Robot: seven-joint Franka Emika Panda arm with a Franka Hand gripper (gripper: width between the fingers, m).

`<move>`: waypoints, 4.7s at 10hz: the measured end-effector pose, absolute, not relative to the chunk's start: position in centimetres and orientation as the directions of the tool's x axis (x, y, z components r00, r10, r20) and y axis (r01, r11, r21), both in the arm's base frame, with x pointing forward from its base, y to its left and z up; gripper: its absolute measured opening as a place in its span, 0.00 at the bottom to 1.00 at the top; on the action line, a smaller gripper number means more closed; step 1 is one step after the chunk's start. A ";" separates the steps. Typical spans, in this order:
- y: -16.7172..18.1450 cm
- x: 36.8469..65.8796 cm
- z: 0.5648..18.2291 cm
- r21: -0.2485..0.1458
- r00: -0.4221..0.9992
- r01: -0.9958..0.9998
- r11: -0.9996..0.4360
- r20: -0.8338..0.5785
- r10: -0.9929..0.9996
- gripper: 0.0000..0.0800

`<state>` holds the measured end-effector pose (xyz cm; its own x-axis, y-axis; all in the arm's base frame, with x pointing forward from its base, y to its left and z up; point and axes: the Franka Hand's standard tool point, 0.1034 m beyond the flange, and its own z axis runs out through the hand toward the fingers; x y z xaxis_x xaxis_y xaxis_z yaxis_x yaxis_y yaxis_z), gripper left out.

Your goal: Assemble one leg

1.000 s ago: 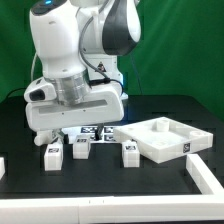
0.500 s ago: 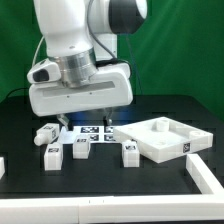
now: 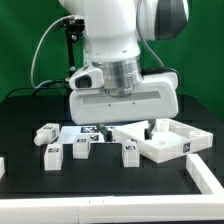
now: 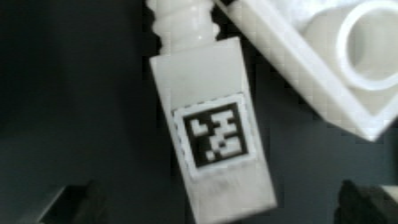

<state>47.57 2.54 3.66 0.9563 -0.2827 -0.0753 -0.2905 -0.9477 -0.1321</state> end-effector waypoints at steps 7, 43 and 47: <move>3.4 48.6 2.5 -0.097 0.982 -0.189 -0.977 -0.043 -0.185 0.81; -20.2 42.6 1.0 -0.044 0.959 0.284 -0.958 -0.011 0.285 0.64; -13.0 45.4 7.2 -0.060 0.969 0.246 -0.967 0.004 0.246 0.81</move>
Offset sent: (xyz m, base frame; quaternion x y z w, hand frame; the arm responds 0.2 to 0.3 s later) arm -0.0071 -0.0182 -0.0026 -0.0925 0.0276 -0.0761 0.9924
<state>45.38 -13.01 7.17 0.9692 0.2461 0.0035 0.2458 -0.9675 -0.0600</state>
